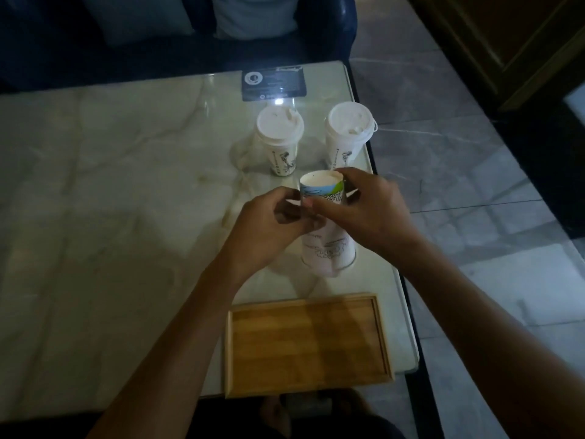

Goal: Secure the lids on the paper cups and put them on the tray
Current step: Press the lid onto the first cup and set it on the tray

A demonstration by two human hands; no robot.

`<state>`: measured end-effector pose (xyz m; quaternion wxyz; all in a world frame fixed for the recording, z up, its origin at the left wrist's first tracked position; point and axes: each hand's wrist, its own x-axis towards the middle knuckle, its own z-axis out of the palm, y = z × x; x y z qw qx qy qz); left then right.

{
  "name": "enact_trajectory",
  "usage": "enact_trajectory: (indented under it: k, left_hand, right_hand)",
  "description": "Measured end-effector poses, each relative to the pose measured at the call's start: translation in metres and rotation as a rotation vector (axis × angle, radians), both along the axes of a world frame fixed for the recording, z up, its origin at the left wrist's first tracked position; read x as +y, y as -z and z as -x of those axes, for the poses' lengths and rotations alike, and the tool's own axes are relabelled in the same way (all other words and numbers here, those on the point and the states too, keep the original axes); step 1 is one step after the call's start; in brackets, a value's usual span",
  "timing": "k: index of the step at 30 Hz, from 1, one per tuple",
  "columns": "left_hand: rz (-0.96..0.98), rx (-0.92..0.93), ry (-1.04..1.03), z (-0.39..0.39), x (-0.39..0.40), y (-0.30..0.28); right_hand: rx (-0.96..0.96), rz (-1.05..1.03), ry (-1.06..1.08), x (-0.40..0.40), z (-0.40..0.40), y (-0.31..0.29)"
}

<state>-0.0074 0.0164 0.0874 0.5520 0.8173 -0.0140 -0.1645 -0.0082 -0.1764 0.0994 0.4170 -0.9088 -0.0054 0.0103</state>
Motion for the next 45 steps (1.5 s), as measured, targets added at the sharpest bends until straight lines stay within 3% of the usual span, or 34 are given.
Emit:
enact_trajectory:
  k: [5,11,15,17,21,27,31,40,45]
  left_hand:
    - [-0.036,0.013,0.031,0.001,0.001,0.001]
    - [-0.015,-0.008,-0.019,0.003,0.000,0.012]
    - [0.082,0.341,-0.156,0.005,-0.003,0.022]
    - [0.261,0.535,-0.258,0.006,0.000,0.027]
    - [0.456,0.630,-0.329,0.006,0.004,0.029]
    - [0.411,0.535,-0.471,-0.008,0.007,0.025]
    - [0.358,0.377,-0.496,-0.017,0.011,0.017]
    - [0.075,-0.079,-0.304,-0.024,0.006,-0.002]
    - [0.050,-0.169,-0.215,-0.024,0.001,0.002]
  right_hand:
    - [0.052,-0.019,0.016,-0.003,0.002,0.000]
    - [-0.072,-0.046,-0.009,0.000,0.007,0.000]
    - [-0.111,-0.092,0.000,0.001,0.010,0.000]
    - [-0.107,-0.124,0.032,0.000,0.011,0.000]
    - [-0.087,-0.183,0.104,-0.004,0.012,0.005]
    - [-0.016,-0.091,0.103,-0.023,0.010,0.019]
    - [0.078,-0.030,0.025,-0.037,0.014,0.032]
    - [0.183,0.256,-0.144,-0.034,0.028,0.065]
    - [0.290,0.135,-0.127,-0.024,0.033,0.076]
